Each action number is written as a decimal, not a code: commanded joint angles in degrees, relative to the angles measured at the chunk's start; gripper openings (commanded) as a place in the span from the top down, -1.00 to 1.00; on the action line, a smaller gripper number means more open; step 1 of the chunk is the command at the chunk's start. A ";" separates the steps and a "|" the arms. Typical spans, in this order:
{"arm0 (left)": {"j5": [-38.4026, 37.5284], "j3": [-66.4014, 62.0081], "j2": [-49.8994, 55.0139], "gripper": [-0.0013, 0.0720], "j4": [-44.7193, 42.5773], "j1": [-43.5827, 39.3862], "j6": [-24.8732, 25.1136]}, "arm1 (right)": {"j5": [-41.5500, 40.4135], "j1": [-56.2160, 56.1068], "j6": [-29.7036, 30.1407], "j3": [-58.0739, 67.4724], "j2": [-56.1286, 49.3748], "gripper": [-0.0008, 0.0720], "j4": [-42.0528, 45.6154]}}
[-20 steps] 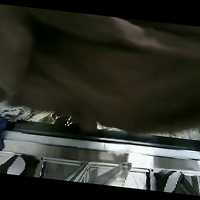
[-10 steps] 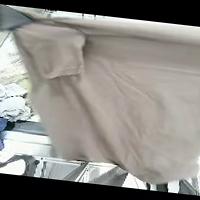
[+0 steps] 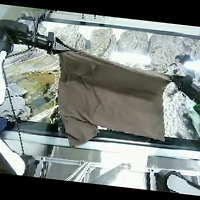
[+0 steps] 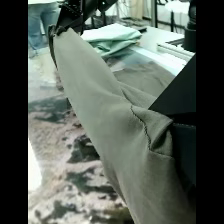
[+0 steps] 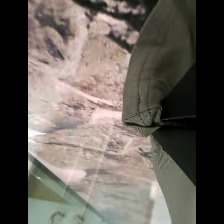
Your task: Fold the shirts.
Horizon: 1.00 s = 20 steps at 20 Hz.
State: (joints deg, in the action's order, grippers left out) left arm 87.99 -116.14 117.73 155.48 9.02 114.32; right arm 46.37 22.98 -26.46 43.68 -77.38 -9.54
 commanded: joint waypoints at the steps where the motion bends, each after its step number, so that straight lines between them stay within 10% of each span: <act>1: -1.68 0.87 2.89 0.92 0.02 1.03 -2.43 | 9.38 0.68 -1.03 6.82 -8.55 0.91 -2.03; 9: 5.49 9.57 2.78 0.93 -5.92 0.90 -8.26 | 11.19 2.34 -13.49 5.25 -8.61 0.92 22.91; 20: 4.52 15.52 2.78 0.93 -19.45 -1.97 -14.95 | 9.38 2.16 -15.80 3.69 -13.70 0.92 29.94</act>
State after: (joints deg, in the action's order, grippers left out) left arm 93.06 -101.78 120.49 137.43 7.86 100.01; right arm 55.64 25.21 -41.67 47.42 -89.91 19.11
